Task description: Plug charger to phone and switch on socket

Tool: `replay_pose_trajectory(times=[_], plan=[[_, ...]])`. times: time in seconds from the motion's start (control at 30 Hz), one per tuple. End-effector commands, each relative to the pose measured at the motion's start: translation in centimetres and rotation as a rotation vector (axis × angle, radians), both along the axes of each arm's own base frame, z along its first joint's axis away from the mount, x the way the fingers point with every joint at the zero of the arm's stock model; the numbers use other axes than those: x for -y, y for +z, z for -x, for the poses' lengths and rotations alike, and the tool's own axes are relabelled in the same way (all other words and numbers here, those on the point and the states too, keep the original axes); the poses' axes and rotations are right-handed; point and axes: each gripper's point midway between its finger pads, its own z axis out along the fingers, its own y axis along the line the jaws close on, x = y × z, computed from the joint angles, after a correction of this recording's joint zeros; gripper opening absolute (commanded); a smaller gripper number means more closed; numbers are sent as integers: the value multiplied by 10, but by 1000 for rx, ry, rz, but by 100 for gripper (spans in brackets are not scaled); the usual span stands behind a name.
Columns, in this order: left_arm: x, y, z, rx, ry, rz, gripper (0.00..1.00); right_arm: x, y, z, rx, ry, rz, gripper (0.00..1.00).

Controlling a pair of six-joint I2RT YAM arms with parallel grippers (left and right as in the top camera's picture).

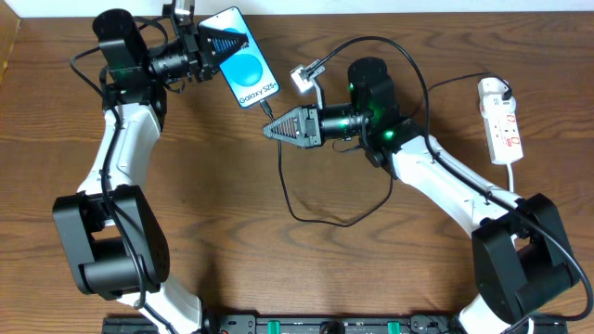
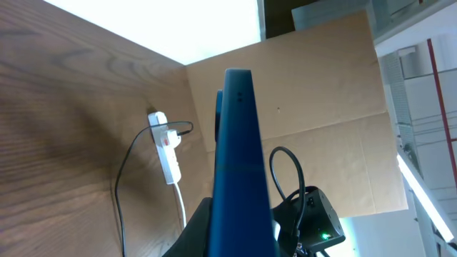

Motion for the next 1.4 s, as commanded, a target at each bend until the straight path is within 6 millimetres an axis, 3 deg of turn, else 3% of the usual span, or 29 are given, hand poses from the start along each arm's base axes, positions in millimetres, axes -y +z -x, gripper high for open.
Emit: replay_pose_trajectory(times=[0.0, 0.33, 0.67, 1.37], plan=[[5, 7, 11, 33, -55, 0, 7, 5, 7, -13, 23, -42, -8, 1], [7, 7, 12, 29, -60, 1, 7, -1, 4, -14, 30, -51, -4, 1], [21, 7, 16, -9, -91, 13, 7, -1, 6, -19, 52, -75, -10, 1], [26, 8, 23, -3, -139, 16, 8, 1, 11, -26, 78, -102, -21, 1]])
